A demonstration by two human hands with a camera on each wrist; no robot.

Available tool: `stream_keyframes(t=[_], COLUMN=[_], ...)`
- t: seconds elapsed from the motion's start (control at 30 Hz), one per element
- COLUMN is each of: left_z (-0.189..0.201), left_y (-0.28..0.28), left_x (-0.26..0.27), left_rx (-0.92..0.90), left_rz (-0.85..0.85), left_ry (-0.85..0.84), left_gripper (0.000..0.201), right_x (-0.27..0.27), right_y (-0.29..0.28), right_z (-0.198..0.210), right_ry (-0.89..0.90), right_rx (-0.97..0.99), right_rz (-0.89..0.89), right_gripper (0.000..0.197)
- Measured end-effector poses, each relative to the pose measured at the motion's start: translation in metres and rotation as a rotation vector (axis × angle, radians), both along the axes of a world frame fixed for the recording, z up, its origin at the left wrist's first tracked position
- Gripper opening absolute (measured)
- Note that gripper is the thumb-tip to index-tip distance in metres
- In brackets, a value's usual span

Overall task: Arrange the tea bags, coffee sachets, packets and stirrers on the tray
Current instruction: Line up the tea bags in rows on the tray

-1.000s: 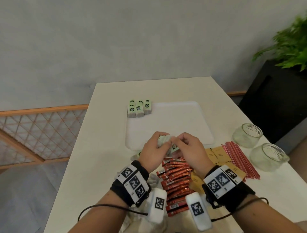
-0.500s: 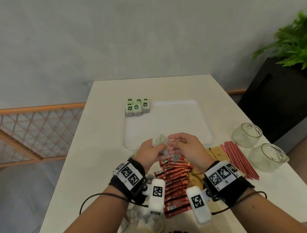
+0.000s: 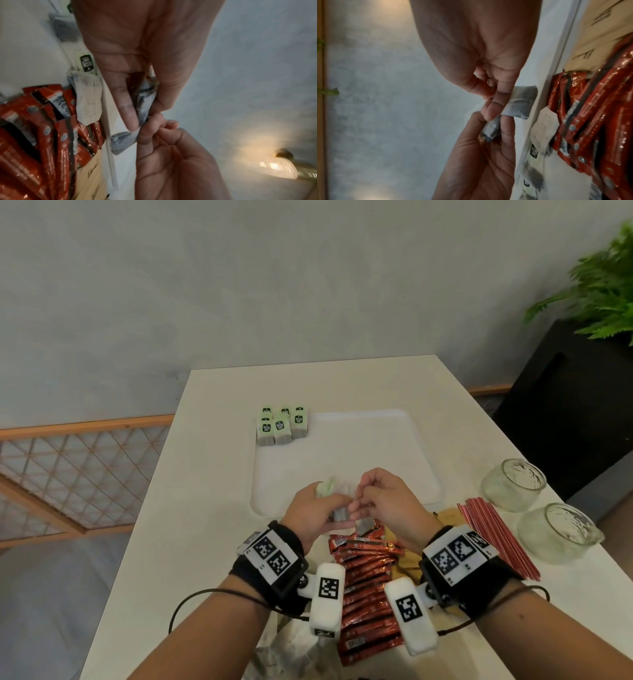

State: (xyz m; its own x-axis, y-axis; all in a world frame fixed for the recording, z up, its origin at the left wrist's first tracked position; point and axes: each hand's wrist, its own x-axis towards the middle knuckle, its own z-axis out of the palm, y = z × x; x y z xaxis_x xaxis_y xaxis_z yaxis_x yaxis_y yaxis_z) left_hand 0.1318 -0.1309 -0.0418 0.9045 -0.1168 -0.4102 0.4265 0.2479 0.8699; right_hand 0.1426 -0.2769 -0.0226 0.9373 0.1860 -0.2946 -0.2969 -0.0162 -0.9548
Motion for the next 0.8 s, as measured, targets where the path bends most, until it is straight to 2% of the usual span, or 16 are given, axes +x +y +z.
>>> stream_keyframes(t=[0.1, 0.17, 0.27, 0.33, 0.43, 0.53, 0.67, 0.8], left_z=[0.000, 0.000, 0.001, 0.002, 0.002, 0.000, -0.003, -0.002], left_y=[-0.001, 0.002, 0.011, 0.016, 0.023, 0.024, 0.018, 0.023], left_x=[0.005, 0.010, 0.016, 0.018, 0.018, 0.017, 0.016, 0.021], left_rx=[0.085, 0.080, 0.061, 0.070, 0.083, 0.128, 0.121, 0.050], left_rz=[0.053, 0.102, 0.133, 0.138, 0.157, 0.156, 0.157, 0.180], left_ry=[-0.061, -0.067, -0.068, -0.071, -0.052, -0.020, -0.031, -0.051], left_gripper=[0.029, 0.028, 0.027, 0.028, 0.028, 0.022, 0.019, 0.023], right_x=[0.005, 0.011, 0.017, 0.017, 0.024, 0.031, 0.030, 0.029], right_y=[-0.002, -0.006, -0.010, -0.009, -0.005, -0.001, 0.014, 0.022], right_z=[0.001, 0.000, -0.002, -0.002, -0.005, -0.010, -0.014, -0.017], right_ry=[-0.040, -0.085, -0.117, -0.122, -0.205, -0.360, -0.501, -0.557], right_rx=[-0.048, -0.183, -0.368, -0.393, -0.415, -0.570, -0.631, -0.628], right_rz=[-0.029, -0.050, 0.106, 0.200, 0.104, -0.038, -0.005, 0.056], right_gripper=[0.015, 0.012, 0.014, 0.013, 0.015, 0.015, 0.011, 0.007])
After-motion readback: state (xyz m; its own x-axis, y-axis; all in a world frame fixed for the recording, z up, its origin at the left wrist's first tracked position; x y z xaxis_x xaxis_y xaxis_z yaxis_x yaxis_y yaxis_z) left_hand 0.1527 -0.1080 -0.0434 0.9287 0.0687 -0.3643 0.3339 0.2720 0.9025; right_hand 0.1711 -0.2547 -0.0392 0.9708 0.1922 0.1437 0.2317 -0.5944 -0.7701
